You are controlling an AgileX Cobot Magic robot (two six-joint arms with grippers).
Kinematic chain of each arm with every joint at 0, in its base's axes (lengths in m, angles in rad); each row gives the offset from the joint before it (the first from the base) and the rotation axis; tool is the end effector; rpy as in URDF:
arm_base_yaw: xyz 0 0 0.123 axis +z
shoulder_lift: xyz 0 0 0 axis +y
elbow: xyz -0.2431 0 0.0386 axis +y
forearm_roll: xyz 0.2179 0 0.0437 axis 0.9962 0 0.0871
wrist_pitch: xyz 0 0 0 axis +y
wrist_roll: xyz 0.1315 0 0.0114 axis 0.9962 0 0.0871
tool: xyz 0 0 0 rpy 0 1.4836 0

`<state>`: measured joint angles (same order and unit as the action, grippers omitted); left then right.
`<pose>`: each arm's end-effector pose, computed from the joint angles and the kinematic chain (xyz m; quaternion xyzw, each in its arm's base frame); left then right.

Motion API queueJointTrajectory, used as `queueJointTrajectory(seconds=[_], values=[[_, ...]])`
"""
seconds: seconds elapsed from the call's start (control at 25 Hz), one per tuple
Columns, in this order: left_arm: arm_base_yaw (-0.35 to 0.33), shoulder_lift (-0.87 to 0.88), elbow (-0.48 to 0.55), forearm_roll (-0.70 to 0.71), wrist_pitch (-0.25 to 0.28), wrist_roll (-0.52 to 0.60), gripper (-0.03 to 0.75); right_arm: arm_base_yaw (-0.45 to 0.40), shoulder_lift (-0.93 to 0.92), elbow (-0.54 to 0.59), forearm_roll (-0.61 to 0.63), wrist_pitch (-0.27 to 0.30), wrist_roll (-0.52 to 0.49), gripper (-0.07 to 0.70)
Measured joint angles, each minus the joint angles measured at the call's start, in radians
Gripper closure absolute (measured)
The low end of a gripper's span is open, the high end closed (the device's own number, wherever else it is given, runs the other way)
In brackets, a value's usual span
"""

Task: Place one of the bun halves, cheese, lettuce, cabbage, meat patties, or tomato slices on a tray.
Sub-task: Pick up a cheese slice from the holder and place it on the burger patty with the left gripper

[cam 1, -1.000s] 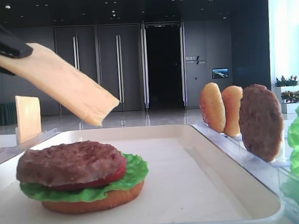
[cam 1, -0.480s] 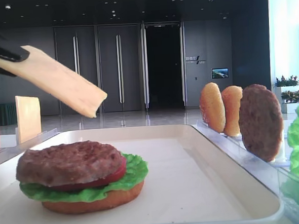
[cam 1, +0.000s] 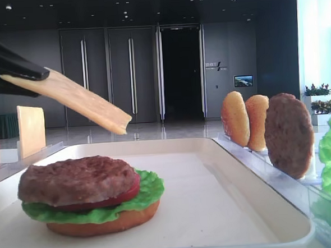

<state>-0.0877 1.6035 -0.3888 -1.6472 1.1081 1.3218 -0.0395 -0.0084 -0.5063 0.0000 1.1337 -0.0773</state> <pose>0.1858 -0.1346 0.1264 0.0172 0.8287 -0.5473 0.1164 0.0384 -0.0015 0.2378 -0.0164 0.8679 -0.0290 0.4956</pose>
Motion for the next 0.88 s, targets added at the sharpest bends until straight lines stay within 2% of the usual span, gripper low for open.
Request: queueJointTrajectory(seconds=[0.24,0.48,0.88], values=[[0.000,0.001,0.000,0.008,-0.002,0.005,0.691,0.000,0.000,0.000,0.000,0.000,0.000,0.352],[0.000,0.001,0.000,0.009,-0.053,-0.001,0.691,0.000,0.000,0.000,0.000,0.000,0.000,0.352],[0.000,0.001,0.000,0.009,-0.079,-0.002,0.691,0.009,0.000,0.000,0.000,0.000,0.000,0.352]])
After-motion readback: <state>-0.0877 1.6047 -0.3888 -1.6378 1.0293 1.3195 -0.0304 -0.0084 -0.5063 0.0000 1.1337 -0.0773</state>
